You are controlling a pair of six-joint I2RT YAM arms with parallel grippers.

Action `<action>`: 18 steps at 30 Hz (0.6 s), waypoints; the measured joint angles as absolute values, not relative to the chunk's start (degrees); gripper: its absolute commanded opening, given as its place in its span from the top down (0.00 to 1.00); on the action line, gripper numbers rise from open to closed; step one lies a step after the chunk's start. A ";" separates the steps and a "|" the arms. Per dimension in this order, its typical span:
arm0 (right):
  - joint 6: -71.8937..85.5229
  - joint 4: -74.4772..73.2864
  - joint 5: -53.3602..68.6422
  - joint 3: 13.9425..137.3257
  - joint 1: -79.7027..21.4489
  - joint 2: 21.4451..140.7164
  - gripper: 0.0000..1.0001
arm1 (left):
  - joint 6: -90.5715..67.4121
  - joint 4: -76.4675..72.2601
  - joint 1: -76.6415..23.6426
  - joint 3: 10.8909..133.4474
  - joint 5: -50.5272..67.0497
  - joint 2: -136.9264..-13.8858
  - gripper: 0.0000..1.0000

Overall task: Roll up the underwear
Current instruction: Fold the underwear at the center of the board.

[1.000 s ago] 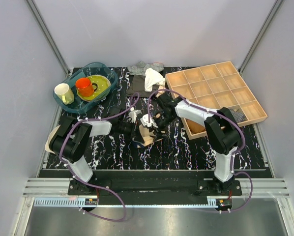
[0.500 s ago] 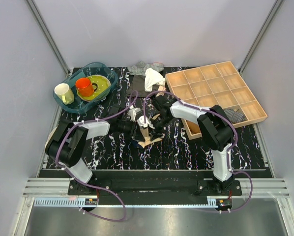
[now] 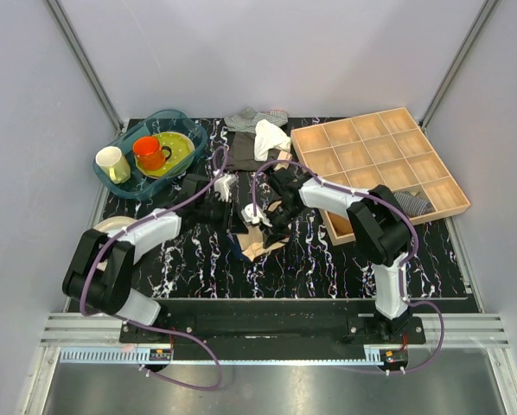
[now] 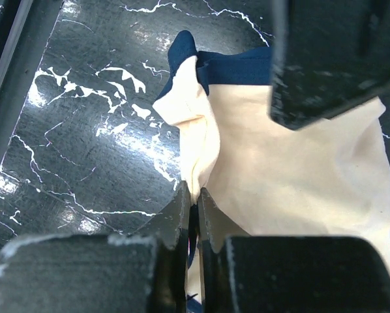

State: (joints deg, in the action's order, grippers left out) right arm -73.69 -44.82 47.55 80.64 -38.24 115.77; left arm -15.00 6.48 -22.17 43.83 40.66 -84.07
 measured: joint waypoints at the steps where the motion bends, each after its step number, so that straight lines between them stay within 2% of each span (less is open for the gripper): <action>1: -73.58 -44.82 47.55 80.58 -38.24 115.72 0.97 | -14.98 6.57 -22.02 44.45 39.88 -84.79 0.79; 7: -72.44 -44.77 47.51 80.62 -38.24 115.15 0.97 | -14.55 6.92 -21.93 47.11 37.21 -93.06 0.86; 18: -66.74 -44.51 45.91 86.70 -38.24 115.63 0.95 | -14.37 8.86 -21.93 46.46 34.68 -96.99 0.87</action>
State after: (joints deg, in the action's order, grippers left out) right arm -66.74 -44.51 45.91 86.70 -38.24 115.63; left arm -14.37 8.86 -21.93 46.46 34.68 -96.99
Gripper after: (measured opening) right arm 0.079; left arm 0.132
